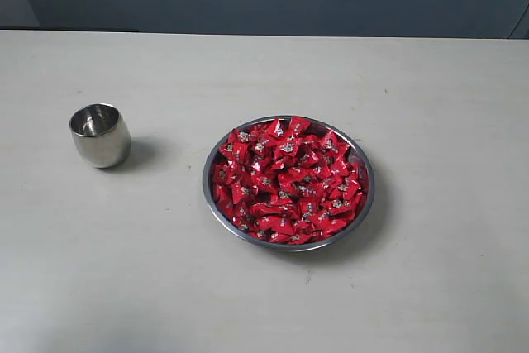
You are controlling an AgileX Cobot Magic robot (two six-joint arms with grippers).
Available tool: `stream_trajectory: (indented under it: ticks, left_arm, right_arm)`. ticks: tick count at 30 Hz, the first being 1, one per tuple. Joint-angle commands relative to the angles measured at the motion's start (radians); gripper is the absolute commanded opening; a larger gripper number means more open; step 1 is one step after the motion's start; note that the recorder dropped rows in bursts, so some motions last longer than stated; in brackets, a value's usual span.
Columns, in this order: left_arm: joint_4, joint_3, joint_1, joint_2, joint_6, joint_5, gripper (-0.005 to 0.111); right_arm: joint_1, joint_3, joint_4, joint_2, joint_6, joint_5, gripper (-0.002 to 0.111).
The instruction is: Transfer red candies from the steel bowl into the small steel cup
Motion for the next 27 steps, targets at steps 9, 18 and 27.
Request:
stream_trajectory:
  ticks: [9, 18, 27]
  left_arm:
    - [-0.002, 0.004, 0.001, -0.004, -0.001, -0.002, 0.0]
    - [-0.002, 0.004, 0.001, -0.004, -0.001, -0.002, 0.0]
    - [-0.002, 0.004, 0.001, -0.004, -0.001, -0.002, 0.0]
  right_arm:
    - [-0.003, 0.001, 0.093, -0.004, 0.068, -0.024, -0.001]
    - [-0.003, 0.001, 0.093, -0.004, 0.063, -0.006, -0.001]
    - [-0.003, 0.001, 0.123, -0.004, 0.072, 0.001, -0.001]
